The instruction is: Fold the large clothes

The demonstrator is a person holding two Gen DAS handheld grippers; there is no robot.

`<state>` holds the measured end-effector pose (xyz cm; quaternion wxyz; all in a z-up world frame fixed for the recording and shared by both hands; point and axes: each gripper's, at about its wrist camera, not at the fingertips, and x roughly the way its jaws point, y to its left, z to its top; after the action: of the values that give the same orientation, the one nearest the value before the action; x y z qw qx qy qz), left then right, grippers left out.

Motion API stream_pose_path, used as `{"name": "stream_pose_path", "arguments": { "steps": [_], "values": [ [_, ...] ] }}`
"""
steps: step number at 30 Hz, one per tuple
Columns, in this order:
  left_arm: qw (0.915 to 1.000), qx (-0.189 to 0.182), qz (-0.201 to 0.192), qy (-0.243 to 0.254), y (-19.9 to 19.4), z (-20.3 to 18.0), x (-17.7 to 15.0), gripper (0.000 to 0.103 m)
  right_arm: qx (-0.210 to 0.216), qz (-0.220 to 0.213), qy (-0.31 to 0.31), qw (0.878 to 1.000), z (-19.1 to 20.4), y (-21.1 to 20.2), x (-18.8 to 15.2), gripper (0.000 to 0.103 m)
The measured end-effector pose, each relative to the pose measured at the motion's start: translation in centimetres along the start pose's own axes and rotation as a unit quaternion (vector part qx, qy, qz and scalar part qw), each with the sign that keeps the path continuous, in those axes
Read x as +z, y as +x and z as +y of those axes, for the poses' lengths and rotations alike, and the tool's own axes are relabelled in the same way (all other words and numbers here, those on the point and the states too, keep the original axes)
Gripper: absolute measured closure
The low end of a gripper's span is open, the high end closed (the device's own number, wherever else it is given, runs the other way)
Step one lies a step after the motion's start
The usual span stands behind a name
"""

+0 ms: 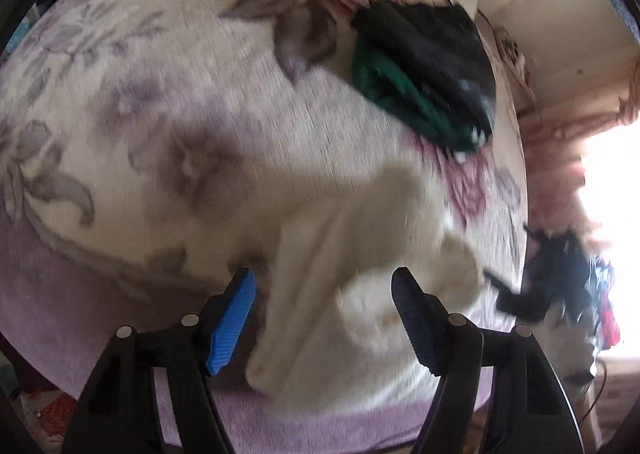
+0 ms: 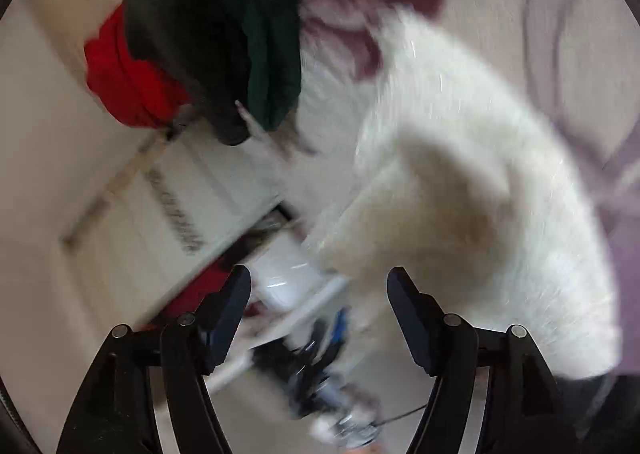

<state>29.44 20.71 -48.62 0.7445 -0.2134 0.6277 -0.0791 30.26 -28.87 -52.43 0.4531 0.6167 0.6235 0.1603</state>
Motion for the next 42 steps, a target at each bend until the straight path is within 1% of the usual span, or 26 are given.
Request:
{"name": "stream_pose_path", "arguments": {
  "steps": [1,2,4,6,7,8,10,11,12,13,17,20,21,25,26,27,28,29,30,31,33,35,37,38,40,42],
  "values": [
    [0.9999,0.003,0.008,0.011,0.4,-0.3,-0.9,0.034,-0.051,-0.011,-0.039,0.998,1.1,-0.6,-0.6,0.030],
    [0.9997,0.000,0.015,0.019,0.9,-0.5,-1.5,0.034,-0.081,-0.016,-0.064,0.995,1.5,-0.9,-1.0,0.030],
    [0.9984,0.006,0.037,0.043,2.4,-1.0,-2.5,0.034,-0.164,-0.021,-0.141,0.976,3.0,-1.2,-2.8,0.030],
    [0.9962,0.018,0.029,0.080,3.5,-1.8,-2.7,0.038,-0.210,-0.007,-0.192,0.959,2.8,-0.9,-4.1,0.030],
    [0.9944,0.017,0.011,0.104,3.6,-2.4,-2.5,0.051,-0.232,0.005,-0.215,0.949,1.9,-0.9,-4.5,0.030],
    [0.9925,0.015,0.005,0.121,3.7,-2.9,-2.1,0.081,-0.267,0.017,-0.237,0.934,1.3,-0.1,-5.1,0.030],
    [0.9905,0.008,-0.001,0.137,3.5,-3.9,-1.0,0.084,-0.330,0.018,-0.260,0.908,0.0,1.1,-5.6,0.034],
    [0.9893,0.001,-0.008,0.146,3.2,-4.3,-0.4,0.086,-0.346,0.013,-0.263,0.901,-0.4,1.4,-5.7,0.043],
    [0.9883,0.000,-0.012,0.152,2.8,-4.6,0.1,0.087,-0.356,0.011,-0.262,0.897,-0.9,1.7,-5.9,0.072],
    [0.9864,-0.003,-0.017,0.163,2.3,-5.2,0.8,0.087,-0.356,0.010,-0.256,0.899,-1.2,1.8,-6.0,0.084],
    [0.9852,-0.021,-0.031,0.168,1.3,-6.6,3.8,0.088,-0.326,-0.030,-0.240,0.914,-0.6,0.1,-6.5,0.092],
    [0.9840,-0.016,-0.028,0.175,2.8,-7.3,6.5,0.088,-0.324,-0.058,-0.254,0.910,0.4,-1.1,-6.5,0.092],
    [0.9836,-0.004,-0.022,0.179,4.5,-7.2,7.7,0.088,-0.323,-0.059,-0.255,0.909,0.5,-1.4,-6.2,0.092],
    [0.9875,0.008,0.065,0.143,11.7,-4.6,9.2,0.088,-0.308,-0.023,-0.222,0.925,-1.1,-1.9,-4.3,0.089],
    [0.9872,0.008,0.071,0.142,12.3,-4.4,9.0,0.087,-0.307,-0.018,-0.224,0.925,-0.9,-2.1,-4.2,0.088],
    [0.9871,0.005,0.076,0.141,12.7,-4.2,8.6,0.086,-0.308,-0.009,-0.229,0.923,-1.0,-2.1,-3.8,0.081],
    [0.9873,0.004,0.074,0.141,12.6,-4.0,8.3,0.085,-0.312,0.001,-0.238,0.920,-1.1,-2.2,-3.3,0.055],
    [0.9878,0.002,0.072,0.138,12.5,-3.9,8.1,0.084,-0.316,0.003,-0.246,0.916,-1.2,-2.1,-2.6,0.037],
    [0.9884,0.000,0.072,0.134,12.4,-3.7,7.9,0.080,-0.320,0.006,-0.260,0.911,-1.5,-1.9,-1.8,0.006],
    [0.9897,-0.004,0.071,0.124,12.3,-3.4,7.8,0.080,-0.314,0.014,-0.268,0.911,-2.0,-1.6,-1.1,0.001],
    [0.9916,-0.015,0.074,0.105,12.1,-2.8,7.7,0.076,-0.310,0.041,-0.266,0.912,-3.4,-0.5,0.8,0.001],
    [0.9929,-0.020,0.072,0.093,11.5,-2.3,7.7,0.074,-0.281,0.079,-0.258,0.921,-5.3,1.1,2.9,0.001],
    [0.9943,-0.024,0.073,0.073,10.6,-2.1,7.6,0.072,-0.218,0.122,-0.229,0.941,-7.3,2.8,5.1,0.001],
    [0.9954,-0.025,0.070,0.060,10.1,-1.8,7.5,0.069,-0.202,0.125,-0.230,0.944,-7.4,3.2,5.4,0.001],
    [0.9977,-0.023,0.055,0.032,8.7,-1.1,7.1,0.067,-0.189,0.123,-0.269,0.936,-6.7,4.4,5.3,0.000],
    [0.9989,-0.014,0.045,-0.002,7.3,-0.3,6.1,0.055,-0.182,0.127,-0.314,0.923,-5.9,5.9,4.3,0.001]
  ]
}}
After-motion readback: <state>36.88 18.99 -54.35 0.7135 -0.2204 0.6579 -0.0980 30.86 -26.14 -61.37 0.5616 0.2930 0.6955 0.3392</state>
